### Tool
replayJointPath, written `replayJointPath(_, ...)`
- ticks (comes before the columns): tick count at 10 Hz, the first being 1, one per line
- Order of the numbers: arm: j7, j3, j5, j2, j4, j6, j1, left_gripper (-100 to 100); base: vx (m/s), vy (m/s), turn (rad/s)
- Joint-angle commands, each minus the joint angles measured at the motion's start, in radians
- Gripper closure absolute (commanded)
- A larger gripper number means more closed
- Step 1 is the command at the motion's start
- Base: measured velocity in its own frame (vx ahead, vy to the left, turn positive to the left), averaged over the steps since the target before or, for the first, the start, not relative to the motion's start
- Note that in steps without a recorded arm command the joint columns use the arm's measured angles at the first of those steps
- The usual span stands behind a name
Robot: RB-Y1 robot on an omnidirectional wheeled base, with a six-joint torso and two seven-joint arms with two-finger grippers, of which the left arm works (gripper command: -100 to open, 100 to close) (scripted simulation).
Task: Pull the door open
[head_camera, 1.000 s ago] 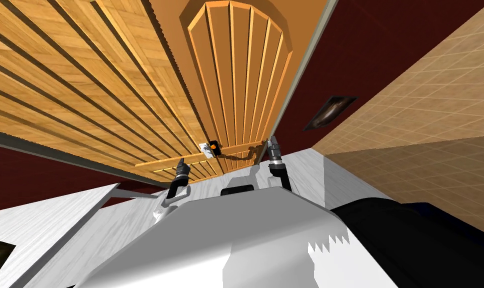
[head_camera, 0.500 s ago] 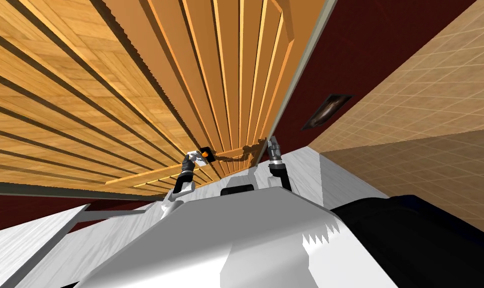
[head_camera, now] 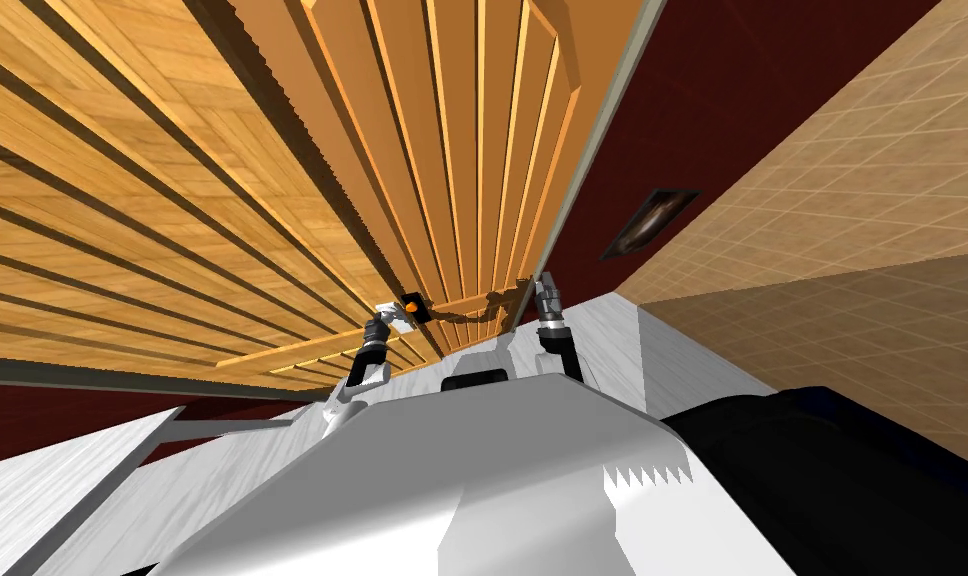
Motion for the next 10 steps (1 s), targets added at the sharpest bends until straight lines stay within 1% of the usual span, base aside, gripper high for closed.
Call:
replayJointPath(1,0.0,0.004,0.001,0.002,0.001,0.0,0.002,100,0.0,0.0,0.0)
replayJointPath(2,0.003,0.015,0.003,0.012,0.006,0.0,0.019,100,-0.119,0.044,0.081)
replayJointPath(3,0.004,0.017,0.004,0.016,0.007,0.0,0.023,100,-0.178,0.069,0.101)
replayJointPath(4,0.008,0.013,0.005,0.018,0.005,-0.005,0.025,-100,-0.189,0.049,0.077)
replayJointPath(6,0.012,0.001,0.005,0.017,-0.005,-0.006,0.028,-100,-0.176,-0.02,-0.02)
replayJointPath(10,0.025,-0.052,0.001,0.009,-0.04,-0.01,0.025,-100,-0.193,-0.076,-0.089)
